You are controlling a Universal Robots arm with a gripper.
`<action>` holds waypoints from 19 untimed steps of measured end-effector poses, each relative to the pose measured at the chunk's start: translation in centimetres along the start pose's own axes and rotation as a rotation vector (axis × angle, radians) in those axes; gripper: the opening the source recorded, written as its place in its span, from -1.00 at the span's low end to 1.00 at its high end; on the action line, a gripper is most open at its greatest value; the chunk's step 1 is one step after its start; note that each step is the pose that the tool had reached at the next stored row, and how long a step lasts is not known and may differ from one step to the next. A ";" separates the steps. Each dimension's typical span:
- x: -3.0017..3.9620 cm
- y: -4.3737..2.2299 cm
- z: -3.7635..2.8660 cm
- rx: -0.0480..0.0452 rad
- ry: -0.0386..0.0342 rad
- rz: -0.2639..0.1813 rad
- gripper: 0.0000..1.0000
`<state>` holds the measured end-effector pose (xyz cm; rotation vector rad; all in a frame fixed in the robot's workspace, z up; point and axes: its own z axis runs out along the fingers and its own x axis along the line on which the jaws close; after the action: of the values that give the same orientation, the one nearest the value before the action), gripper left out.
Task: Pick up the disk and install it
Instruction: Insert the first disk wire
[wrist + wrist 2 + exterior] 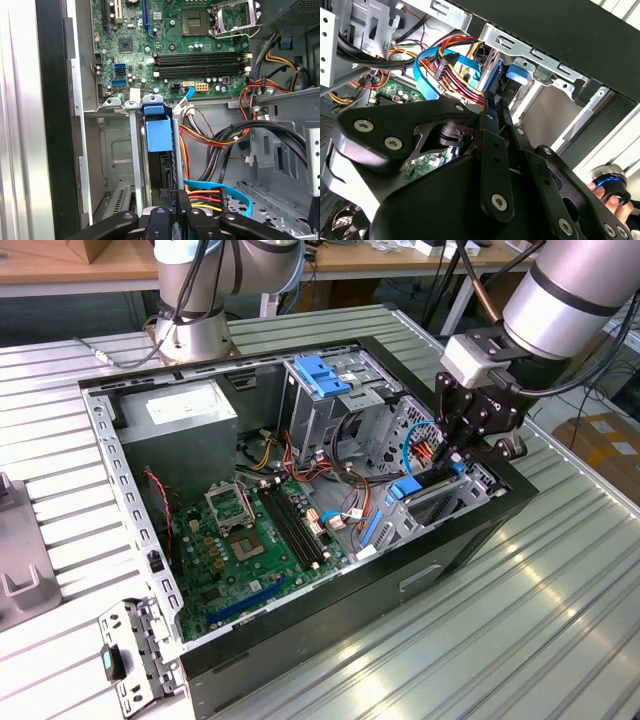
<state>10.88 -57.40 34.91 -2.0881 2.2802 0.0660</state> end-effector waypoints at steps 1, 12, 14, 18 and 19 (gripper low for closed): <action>0.01 -0.01 0.01 -0.0002 0.0000 -0.003 -0.66; 0.13 -0.19 0.32 -0.0008 0.0001 -0.012 -0.66; 0.13 -0.20 0.33 -0.0008 0.0001 -0.012 -0.66; 0.13 -0.20 0.28 -0.0009 -0.0010 -0.012 -0.66; 0.12 -0.20 0.20 -0.0009 -0.0010 -0.012 -0.66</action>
<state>11.07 -57.53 34.71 -2.1016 2.2672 0.0675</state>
